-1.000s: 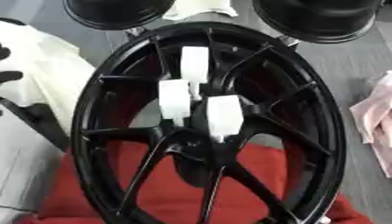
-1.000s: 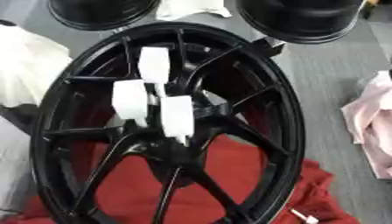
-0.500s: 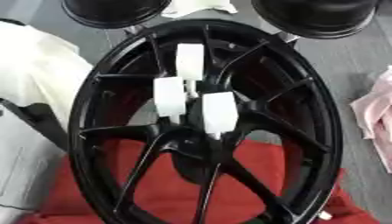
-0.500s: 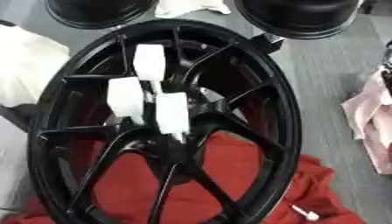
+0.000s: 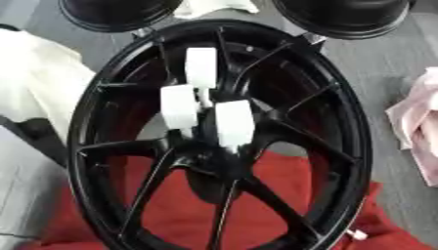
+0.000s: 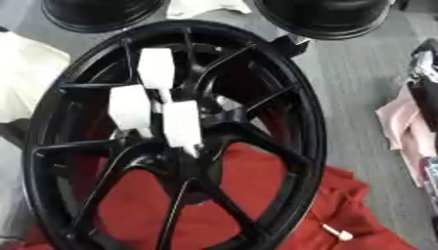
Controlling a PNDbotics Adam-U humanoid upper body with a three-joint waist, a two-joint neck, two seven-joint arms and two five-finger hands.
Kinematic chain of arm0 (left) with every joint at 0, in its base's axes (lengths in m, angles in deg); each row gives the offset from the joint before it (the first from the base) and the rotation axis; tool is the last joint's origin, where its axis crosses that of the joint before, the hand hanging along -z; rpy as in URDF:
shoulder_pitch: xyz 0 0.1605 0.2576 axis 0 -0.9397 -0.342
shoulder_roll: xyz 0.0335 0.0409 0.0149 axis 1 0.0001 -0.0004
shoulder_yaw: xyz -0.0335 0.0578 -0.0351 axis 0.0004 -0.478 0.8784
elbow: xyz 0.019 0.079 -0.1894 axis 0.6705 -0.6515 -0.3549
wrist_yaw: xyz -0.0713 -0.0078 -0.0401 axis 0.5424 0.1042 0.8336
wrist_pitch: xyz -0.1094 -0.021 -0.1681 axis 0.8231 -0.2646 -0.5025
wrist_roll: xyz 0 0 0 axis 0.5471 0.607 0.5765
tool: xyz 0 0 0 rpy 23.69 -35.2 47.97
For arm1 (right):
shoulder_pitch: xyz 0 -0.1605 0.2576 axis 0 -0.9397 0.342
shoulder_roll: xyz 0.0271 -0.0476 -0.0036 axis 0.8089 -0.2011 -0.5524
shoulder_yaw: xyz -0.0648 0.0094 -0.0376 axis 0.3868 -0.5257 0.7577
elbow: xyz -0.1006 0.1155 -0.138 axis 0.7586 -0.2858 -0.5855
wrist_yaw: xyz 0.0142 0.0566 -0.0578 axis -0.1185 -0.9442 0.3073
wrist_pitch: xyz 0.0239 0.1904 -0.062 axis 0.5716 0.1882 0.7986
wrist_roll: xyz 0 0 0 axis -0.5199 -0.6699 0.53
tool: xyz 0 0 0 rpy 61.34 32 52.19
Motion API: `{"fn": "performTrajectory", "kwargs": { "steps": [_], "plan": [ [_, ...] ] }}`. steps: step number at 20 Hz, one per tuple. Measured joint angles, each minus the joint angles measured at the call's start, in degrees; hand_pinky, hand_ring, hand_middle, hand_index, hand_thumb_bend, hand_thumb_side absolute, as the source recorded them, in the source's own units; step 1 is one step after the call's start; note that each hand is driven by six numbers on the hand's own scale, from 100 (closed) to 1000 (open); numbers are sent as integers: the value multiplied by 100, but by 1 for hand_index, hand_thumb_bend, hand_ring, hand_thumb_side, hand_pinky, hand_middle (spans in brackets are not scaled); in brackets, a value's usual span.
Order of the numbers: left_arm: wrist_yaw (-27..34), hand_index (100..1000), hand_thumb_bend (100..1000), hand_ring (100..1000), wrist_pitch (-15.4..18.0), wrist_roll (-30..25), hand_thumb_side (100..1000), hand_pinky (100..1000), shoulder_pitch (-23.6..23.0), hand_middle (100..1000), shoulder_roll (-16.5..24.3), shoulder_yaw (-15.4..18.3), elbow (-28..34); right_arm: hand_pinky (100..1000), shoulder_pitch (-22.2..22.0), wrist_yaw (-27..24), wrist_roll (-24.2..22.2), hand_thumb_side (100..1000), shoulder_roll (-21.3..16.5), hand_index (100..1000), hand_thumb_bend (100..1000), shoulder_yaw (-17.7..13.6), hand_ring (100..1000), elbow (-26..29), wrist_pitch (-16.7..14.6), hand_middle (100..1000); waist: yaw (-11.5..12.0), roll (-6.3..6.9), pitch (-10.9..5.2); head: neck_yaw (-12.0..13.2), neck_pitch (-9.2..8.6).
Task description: Pull the pin out of the wheel hub.
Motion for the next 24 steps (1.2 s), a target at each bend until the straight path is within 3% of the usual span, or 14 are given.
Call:
{"fn": "performTrajectory", "kwargs": {
  "steps": [9,16,21,24],
  "plan": [
    [-999,831,100,801,-338,-1363,837,782,1318,739,-102,-694,-131,806,1,-1,-83,521,-62,846,100,73,770,0,53,704,-65,47,29,9,-7],
    [-1350,839,100,776,-241,-2165,888,796,2062,746,-485,-1347,-527,806,-9,-30,-96,523,-95,845,100,106,770,0,65,703,-64,87,34,50,0],
    [-1502,847,100,772,-134,-3101,953,808,2434,755,-745,-1641,-816,806,-48,-40,-98,525,-103,845,100,109,770,-10,65,702,-53,129,34,76,48],
    [-1526,851,100,777,-105,-3390,981,811,2605,760,-896,-1788,-974,806,-48,-41,-100,524,-108,845,100,114,770,-29,63,702,-57,135,34,98,53]
  ]
}}
